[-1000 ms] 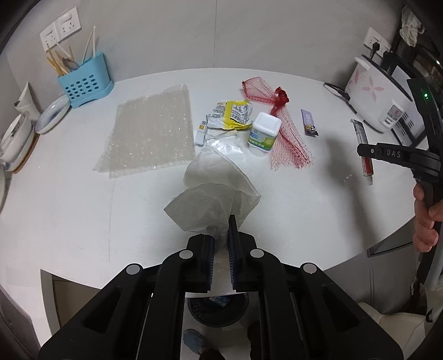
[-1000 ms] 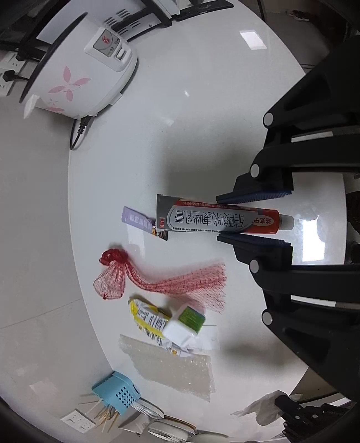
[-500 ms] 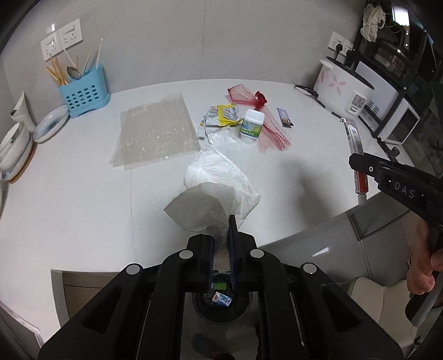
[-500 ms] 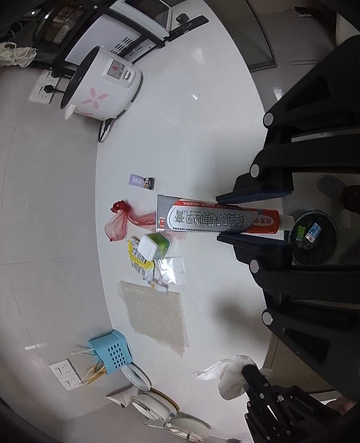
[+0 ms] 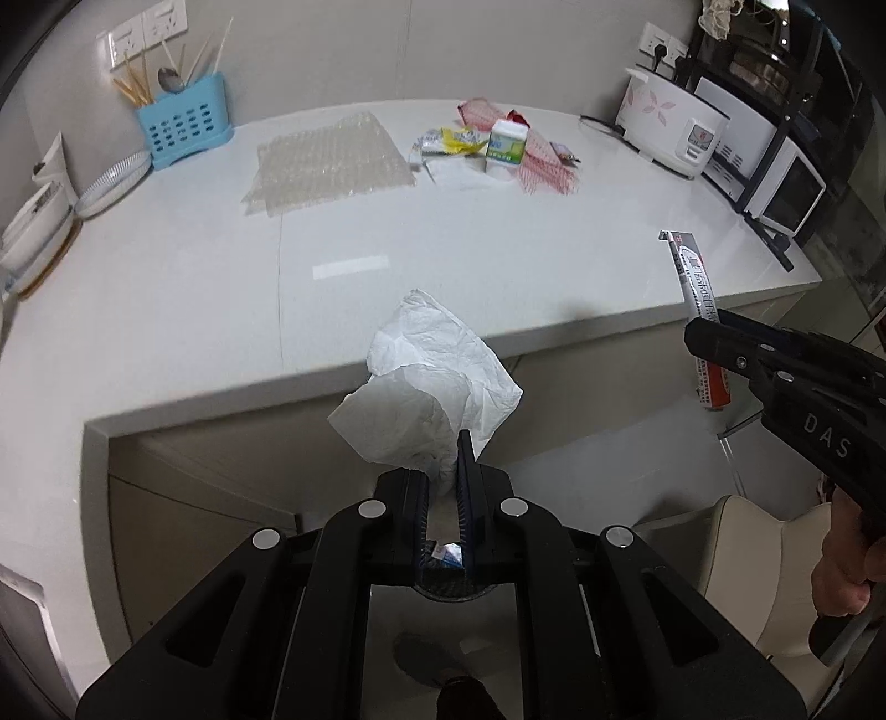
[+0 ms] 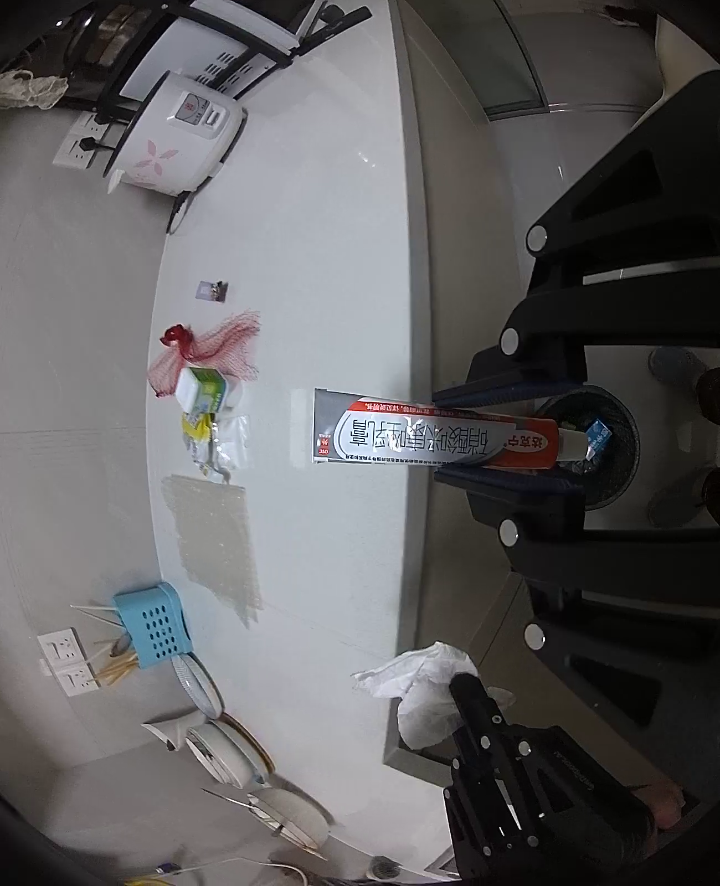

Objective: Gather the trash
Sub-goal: 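Carry the tissue and toothpaste tube down over the wastebasket, then open the left tool to drop the tissue while the right tool releases the tube, then raise both open tools from the basket back up to the counter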

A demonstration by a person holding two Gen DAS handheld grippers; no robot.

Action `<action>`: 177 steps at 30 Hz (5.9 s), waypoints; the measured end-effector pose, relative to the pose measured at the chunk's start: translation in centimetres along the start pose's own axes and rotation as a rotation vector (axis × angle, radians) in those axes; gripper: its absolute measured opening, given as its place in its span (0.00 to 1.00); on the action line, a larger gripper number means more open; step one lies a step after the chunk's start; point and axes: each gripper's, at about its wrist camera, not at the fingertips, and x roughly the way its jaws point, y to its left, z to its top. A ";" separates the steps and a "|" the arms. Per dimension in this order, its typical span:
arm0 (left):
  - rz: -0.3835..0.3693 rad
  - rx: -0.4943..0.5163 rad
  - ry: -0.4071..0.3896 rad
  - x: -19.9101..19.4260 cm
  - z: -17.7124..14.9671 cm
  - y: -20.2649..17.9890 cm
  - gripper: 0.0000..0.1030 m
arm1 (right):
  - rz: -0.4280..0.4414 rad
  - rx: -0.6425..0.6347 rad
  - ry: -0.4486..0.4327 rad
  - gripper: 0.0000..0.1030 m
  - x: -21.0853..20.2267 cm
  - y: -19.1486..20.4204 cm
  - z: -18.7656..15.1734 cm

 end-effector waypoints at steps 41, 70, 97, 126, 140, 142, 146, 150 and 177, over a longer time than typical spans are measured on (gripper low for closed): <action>-0.066 -0.102 0.318 51.3 -29.6 -2.7 0.08 | 0.035 -0.103 0.430 0.20 44.0 -5.3 -35.6; 0.027 -0.171 0.269 45.9 -30.5 1.6 0.82 | 0.107 -0.126 0.403 0.20 44.4 -3.2 -34.8; 0.099 -0.189 0.253 43.5 -30.3 7.1 0.94 | 0.099 -0.082 0.447 0.47 50.7 0.7 -36.1; 0.111 -0.265 0.172 24.9 -19.8 6.7 0.94 | 0.032 0.009 0.244 0.93 26.4 -2.3 -21.1; 0.105 -0.181 0.059 7.1 -8.6 4.1 0.94 | -0.007 -0.011 0.047 0.93 9.0 -1.0 -11.0; 0.110 -0.151 0.034 4.5 -7.2 3.6 0.94 | 0.002 -0.012 0.028 0.93 6.9 -0.8 -9.8; 0.109 -0.126 -0.012 0.3 -4.7 3.1 0.94 | -0.007 0.004 -0.020 0.93 2.9 -0.7 -7.0; 0.087 -0.127 -0.056 -2.7 -2.6 3.0 0.94 | -0.027 0.044 -0.069 0.93 -1.3 -1.1 -3.7; 0.062 -0.065 -0.143 -1.7 17.4 -2.8 0.94 | -0.064 0.150 -0.085 0.93 -0.6 -13.8 15.6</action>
